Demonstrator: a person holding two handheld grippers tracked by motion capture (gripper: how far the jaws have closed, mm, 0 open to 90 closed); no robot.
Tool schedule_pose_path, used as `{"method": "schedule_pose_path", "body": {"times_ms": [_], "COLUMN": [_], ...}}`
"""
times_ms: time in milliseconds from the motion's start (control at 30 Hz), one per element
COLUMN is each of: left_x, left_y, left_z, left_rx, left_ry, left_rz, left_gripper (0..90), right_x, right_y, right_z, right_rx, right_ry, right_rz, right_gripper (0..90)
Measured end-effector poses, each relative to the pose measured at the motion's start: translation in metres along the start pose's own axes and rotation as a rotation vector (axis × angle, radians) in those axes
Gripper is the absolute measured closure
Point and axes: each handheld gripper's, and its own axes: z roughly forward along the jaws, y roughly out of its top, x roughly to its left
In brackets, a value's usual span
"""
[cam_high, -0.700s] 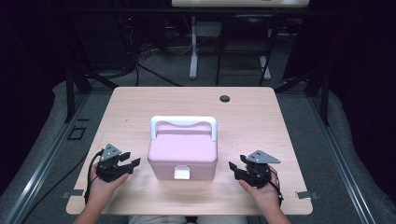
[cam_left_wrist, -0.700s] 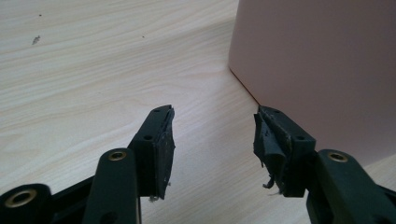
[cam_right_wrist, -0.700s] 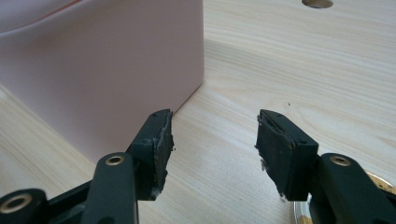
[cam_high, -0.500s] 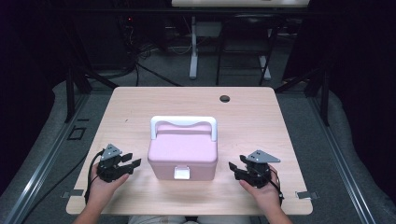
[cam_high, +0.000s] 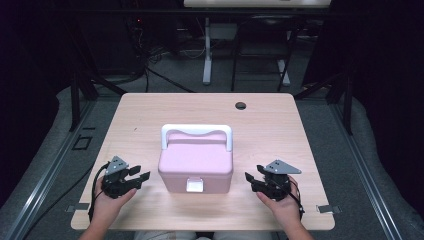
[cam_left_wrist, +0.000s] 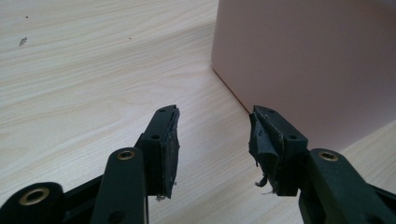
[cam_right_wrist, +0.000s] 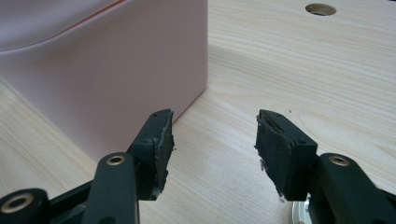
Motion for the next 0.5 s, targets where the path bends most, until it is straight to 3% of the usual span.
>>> {"method": "schedule_pose_path", "body": {"times_ms": [233, 500], "left_x": [0.001, 0.000], "left_y": [0.001, 0.002], "left_z": [0.001, -0.010], "left_rx": [0.014, -0.014], "left_ry": [-0.011, 0.007], "left_rz": [-0.001, -0.023], "left_gripper": [51.6, 51.5], "right_x": [-0.004, -0.001], "right_y": [-0.001, 0.003], "right_z": [-0.001, 0.001], "right_rx": [-0.001, -0.007], "right_ry": [0.001, 0.008], "right_rz": [0.014, 0.010], "right_gripper": [45.5, 45.5]}}
